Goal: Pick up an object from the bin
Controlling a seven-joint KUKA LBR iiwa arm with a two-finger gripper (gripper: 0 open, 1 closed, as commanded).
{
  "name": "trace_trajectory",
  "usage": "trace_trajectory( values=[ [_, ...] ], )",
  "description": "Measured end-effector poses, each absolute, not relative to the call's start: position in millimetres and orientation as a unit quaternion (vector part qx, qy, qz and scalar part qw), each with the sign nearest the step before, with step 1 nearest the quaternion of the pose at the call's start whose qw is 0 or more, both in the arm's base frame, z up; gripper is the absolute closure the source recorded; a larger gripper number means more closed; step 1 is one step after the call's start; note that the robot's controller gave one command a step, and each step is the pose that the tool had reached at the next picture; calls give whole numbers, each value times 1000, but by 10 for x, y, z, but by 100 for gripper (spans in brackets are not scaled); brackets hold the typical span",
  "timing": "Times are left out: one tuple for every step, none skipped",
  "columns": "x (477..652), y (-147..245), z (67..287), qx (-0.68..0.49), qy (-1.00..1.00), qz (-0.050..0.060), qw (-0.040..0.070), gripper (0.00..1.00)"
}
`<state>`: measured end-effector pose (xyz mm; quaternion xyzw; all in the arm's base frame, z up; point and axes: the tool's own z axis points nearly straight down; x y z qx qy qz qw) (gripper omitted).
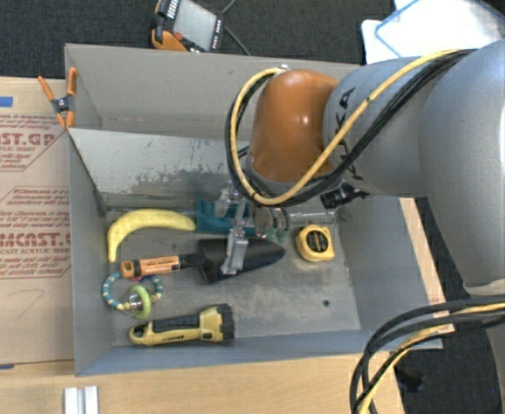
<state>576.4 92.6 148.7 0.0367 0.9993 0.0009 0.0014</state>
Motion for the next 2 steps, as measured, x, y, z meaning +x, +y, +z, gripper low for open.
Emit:
trace_trajectory(
  values=[
    [5473,505,793,-104,995,0,-1,0],
    [5737,1093,779,-24,1000,5,11,100]
  ],
)
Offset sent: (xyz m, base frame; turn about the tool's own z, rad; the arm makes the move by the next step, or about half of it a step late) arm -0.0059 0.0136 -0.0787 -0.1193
